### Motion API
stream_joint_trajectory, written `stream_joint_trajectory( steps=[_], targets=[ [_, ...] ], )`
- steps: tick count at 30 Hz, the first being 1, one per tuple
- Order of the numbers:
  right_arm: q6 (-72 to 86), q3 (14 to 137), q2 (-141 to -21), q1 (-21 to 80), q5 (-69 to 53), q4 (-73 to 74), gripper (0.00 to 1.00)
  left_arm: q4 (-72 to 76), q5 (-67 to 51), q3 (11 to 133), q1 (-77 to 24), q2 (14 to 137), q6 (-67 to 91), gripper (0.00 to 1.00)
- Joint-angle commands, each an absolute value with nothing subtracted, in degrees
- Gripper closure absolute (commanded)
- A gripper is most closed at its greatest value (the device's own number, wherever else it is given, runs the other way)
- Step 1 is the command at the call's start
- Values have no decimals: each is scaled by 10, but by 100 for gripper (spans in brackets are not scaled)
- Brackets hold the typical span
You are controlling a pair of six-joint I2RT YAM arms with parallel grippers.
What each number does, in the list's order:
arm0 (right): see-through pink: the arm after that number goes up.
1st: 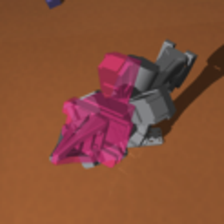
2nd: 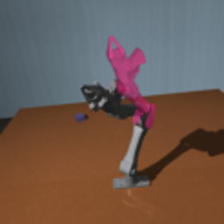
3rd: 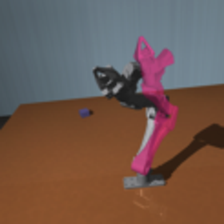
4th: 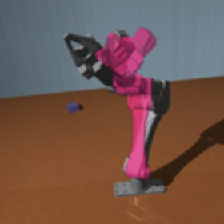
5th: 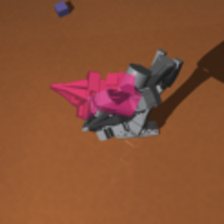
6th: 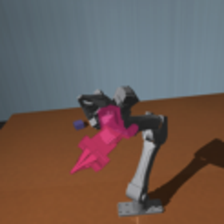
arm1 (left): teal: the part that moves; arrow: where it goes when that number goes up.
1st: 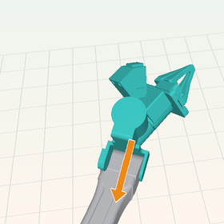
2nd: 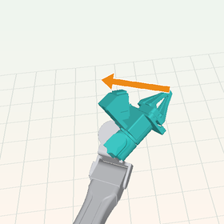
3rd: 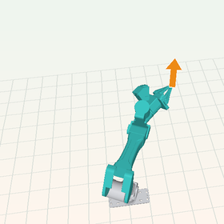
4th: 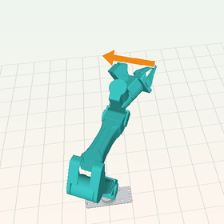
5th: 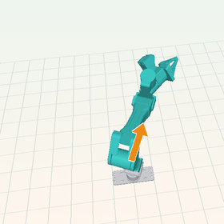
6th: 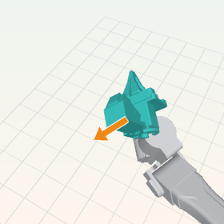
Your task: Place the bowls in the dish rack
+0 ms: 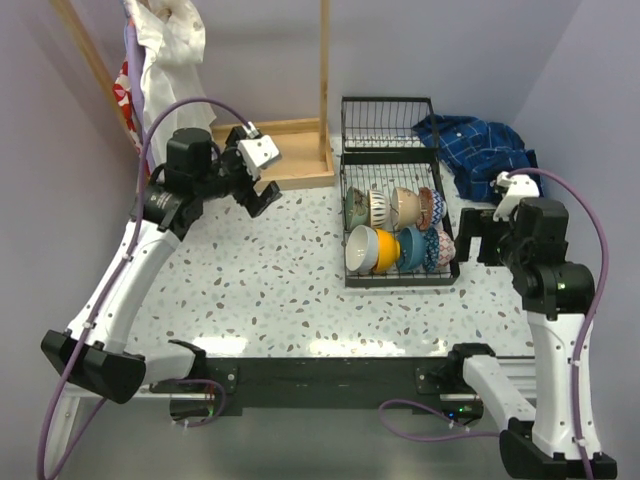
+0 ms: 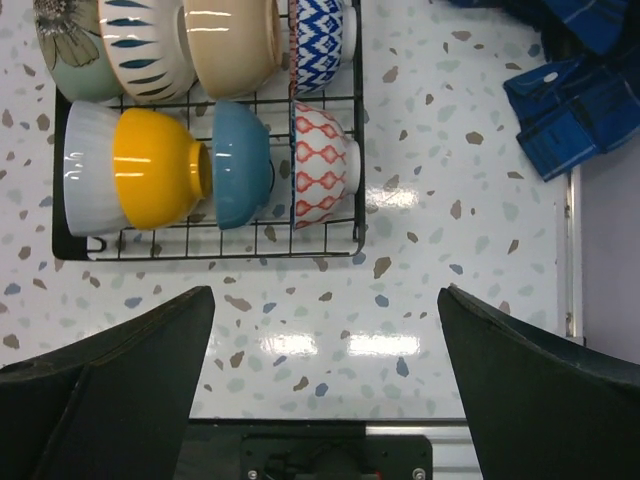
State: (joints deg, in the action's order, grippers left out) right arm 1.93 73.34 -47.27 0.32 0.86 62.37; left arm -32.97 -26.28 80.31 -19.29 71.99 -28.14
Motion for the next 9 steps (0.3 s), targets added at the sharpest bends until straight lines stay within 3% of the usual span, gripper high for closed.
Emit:
stream_joint_trajectory(
  steps=[1, 9],
  targets=[
    [56, 758, -447, 2, 53, 625, 1, -348, -239, 817, -195, 705, -300, 0],
    [76, 736, -399, 1, 83, 598, 1, -287, -287, 718, -156, 674, -223, 0]
  ],
)
